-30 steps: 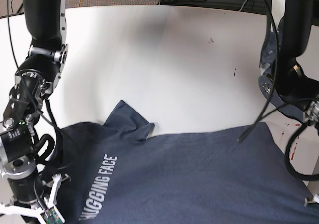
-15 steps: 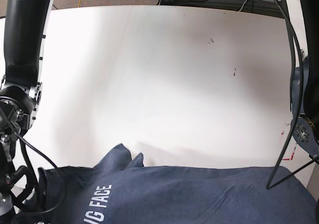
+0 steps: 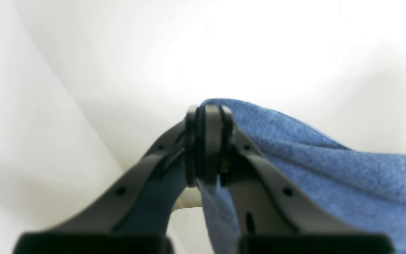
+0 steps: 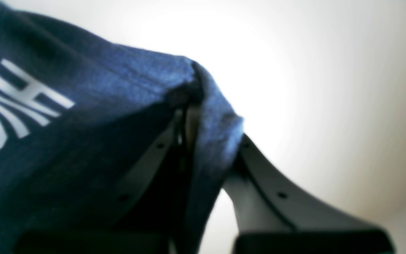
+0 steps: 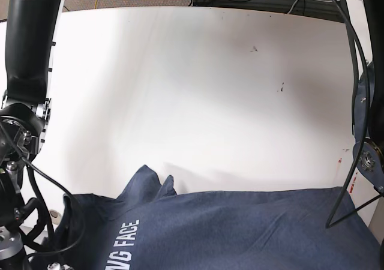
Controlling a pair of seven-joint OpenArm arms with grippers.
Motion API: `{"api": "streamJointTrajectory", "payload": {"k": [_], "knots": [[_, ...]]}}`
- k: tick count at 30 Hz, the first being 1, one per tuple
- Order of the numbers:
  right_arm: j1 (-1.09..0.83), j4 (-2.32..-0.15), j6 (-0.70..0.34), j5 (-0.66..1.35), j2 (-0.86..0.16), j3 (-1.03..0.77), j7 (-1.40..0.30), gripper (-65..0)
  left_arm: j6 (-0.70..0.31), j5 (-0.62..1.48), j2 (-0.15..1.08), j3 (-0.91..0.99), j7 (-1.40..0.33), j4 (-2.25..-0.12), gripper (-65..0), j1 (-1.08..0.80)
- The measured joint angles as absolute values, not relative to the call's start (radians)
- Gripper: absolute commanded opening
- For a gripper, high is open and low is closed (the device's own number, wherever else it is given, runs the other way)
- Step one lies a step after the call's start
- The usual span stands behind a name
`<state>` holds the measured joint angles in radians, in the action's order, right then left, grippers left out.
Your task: Layout the t-shirt on the table in an organized manner, then fold the t-shirt properly
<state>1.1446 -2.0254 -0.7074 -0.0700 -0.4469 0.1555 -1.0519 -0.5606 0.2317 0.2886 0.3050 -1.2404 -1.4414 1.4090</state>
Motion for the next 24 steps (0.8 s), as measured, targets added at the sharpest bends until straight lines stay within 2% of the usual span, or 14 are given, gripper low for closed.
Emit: {"api": "streamJointTrajectory", "payload": {"k": [7, 10, 16, 24], "knots": [[0.980, -2.027, -0.710, -0.064, -0.490, 0.144, -1.057, -65.0, -0.565, 0.230, 0.283, 0.308, -1.317, -1.569, -64.9, 1.222], [0.856, -2.026, -0.716, -0.036, -0.474, 0.034, -1.041, -65.0, -0.565, 0.231, 0.278, 0.331, -1.341, -1.662, -64.9, 1.114], [0.591, -2.023, -0.702, -0.069, -0.394, -0.213, -1.058, -65.0, -0.561, 0.315, 0.250, 0.402, -1.384, -1.848, -64.9, 0.859], [0.311, -2.020, -0.713, -0.056, -0.254, -0.352, -1.067, -65.0, -0.562, 0.345, 0.199, 0.460, -1.402, -1.962, -64.9, 0.507]]}}
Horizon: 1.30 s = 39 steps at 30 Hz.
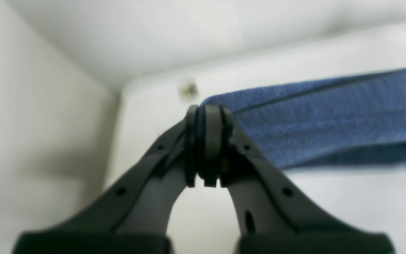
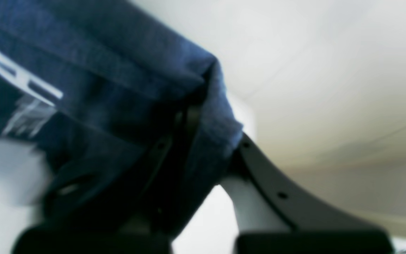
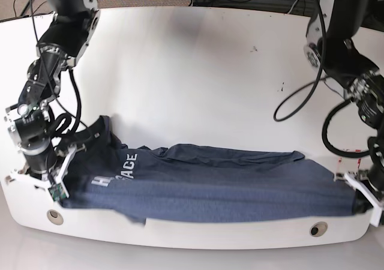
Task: Layout the t-shirt on the table in an organized manner, then fold the t-shirt properly
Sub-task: 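Lay the shirt flat with both grippers holding its edge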
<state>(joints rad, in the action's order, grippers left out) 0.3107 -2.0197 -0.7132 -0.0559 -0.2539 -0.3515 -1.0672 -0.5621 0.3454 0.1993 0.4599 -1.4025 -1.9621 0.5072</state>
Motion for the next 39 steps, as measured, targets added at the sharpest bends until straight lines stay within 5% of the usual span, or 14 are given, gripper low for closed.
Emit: {"api": "streamJointTrajectory", "payload": {"k": [16, 31, 39], "knots": [[-0.068, -2.024, -0.706, 0.066, -0.141, -0.471, -1.056, -65.0, -0.561, 0.547, 0.188, 0.616, -1.391, -1.984, -64.9, 0.004], [-0.403, -2.024, -0.702, 0.187, -0.139, -0.466, -1.057, -65.0, -0.561, 0.624, 0.225, 0.731, -1.336, -1.983, -64.9, -0.439], [-0.451, -2.024, -0.704, 0.184, -0.142, -0.467, -1.059, -65.0, -0.595, 0.622, 0.248, 0.706, -1.182, -1.983, -64.9, -0.524]]}}
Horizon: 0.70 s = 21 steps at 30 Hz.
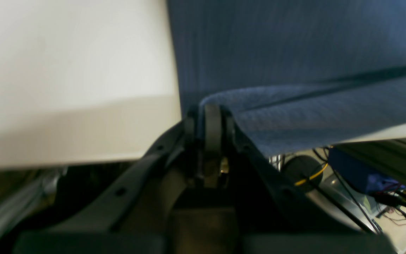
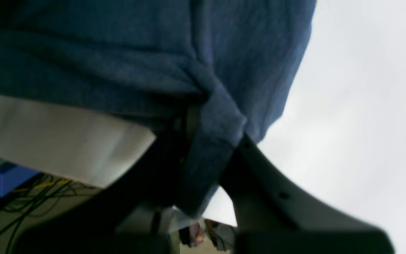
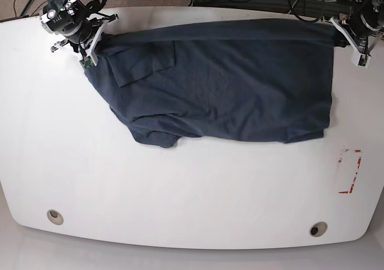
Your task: Layout the t-shirt on the table in an organized manner, then fold the t-shirt properly
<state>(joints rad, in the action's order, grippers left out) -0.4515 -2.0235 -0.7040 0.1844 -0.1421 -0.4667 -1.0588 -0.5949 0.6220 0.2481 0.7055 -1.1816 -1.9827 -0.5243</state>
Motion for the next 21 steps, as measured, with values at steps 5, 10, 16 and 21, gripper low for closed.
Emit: {"api": "streamJointTrajectory", "payload": {"k": [5, 10, 16, 21], "knots": [[-0.375, -2.023, -0.703, 0.168, -0.144, -0.470, -1.063, -65.0, -0.594, 0.622, 0.293, 0.638, -1.188, -1.981, -64.9, -0.363], [-0.269, -2.024, -0.701, 0.194, -0.178, -0.462, -1.055, -65.0, -0.593, 0.636, 0.303, 0.632, -1.238, -1.985, -64.9, -0.118], [-0.102, -2.022, -0.707, 0.188, -0.237, -0.464, -1.062, -65.0, -0.591, 0.627, 0.299, 0.611, -1.391, -1.978, -64.9, 0.198], [0.096, -2.022, -0.711, 0.196, -0.274, -0.456, -1.076, -65.0, -0.594, 0.548, 0.306, 0.509, -1.373, -1.977, -64.9, 0.464]]}}
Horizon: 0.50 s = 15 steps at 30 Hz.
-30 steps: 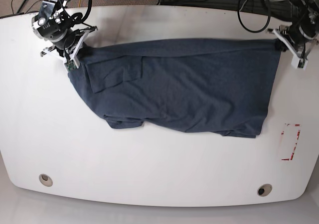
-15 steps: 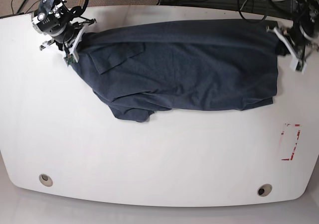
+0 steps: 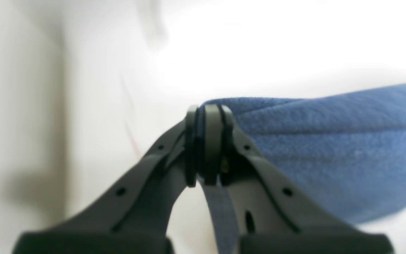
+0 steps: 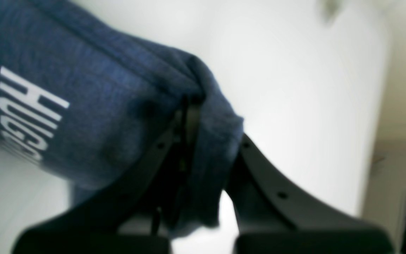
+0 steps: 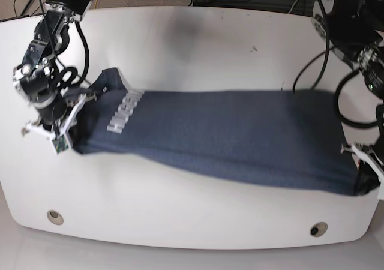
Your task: Layout the t-shirt on the table in an organized manner, then fold the t-shirt properly
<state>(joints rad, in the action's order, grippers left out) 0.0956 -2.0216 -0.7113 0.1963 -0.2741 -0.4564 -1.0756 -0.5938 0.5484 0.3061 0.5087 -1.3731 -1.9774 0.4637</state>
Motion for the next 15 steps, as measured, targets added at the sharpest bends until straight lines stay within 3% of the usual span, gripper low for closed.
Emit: {"api": "streamJointTrajectory", "payload": {"k": [15], "knots": [[0.744, -2.029, -0.703, 0.215, -0.438, -0.252, -1.332, -65.0, -0.594, 0.401, 0.310, 0.341, -1.383, -1.863, -64.9, 1.095]]}}
